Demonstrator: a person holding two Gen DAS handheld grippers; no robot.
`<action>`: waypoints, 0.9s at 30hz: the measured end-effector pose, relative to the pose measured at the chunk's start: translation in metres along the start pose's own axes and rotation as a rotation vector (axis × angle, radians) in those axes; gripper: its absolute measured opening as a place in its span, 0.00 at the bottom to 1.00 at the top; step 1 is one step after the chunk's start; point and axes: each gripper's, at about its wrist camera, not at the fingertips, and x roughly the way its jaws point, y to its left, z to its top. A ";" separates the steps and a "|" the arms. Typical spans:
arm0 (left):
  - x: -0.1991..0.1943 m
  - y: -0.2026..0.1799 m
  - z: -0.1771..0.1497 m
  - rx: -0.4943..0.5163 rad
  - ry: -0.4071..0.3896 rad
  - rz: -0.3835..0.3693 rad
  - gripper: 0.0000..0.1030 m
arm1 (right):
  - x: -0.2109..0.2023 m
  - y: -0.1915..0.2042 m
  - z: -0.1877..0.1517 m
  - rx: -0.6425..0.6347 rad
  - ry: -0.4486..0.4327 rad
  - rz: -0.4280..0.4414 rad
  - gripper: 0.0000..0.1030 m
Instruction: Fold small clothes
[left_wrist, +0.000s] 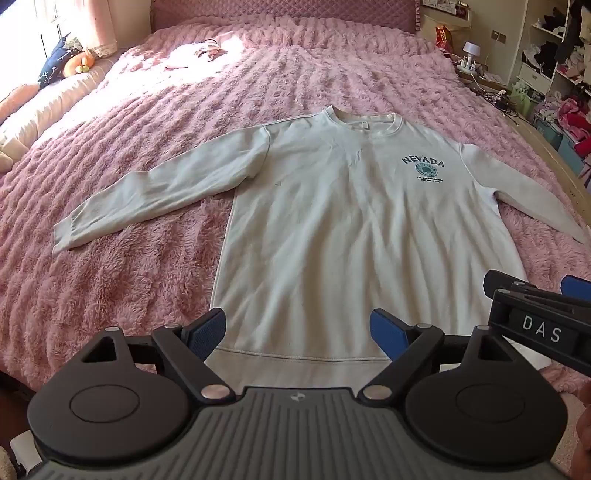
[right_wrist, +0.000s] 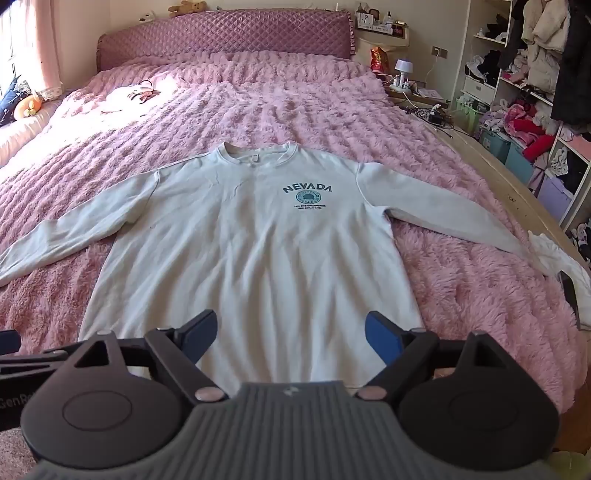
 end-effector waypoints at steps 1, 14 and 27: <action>0.000 0.001 0.000 -0.003 0.003 -0.001 1.00 | 0.000 0.000 0.000 0.000 0.005 0.001 0.81; 0.006 0.007 -0.006 0.000 0.001 0.013 1.00 | -0.001 0.001 -0.001 0.001 0.007 0.002 0.81; 0.004 0.003 -0.005 0.002 0.005 0.015 1.00 | -0.005 -0.002 0.001 -0.002 0.007 0.004 0.81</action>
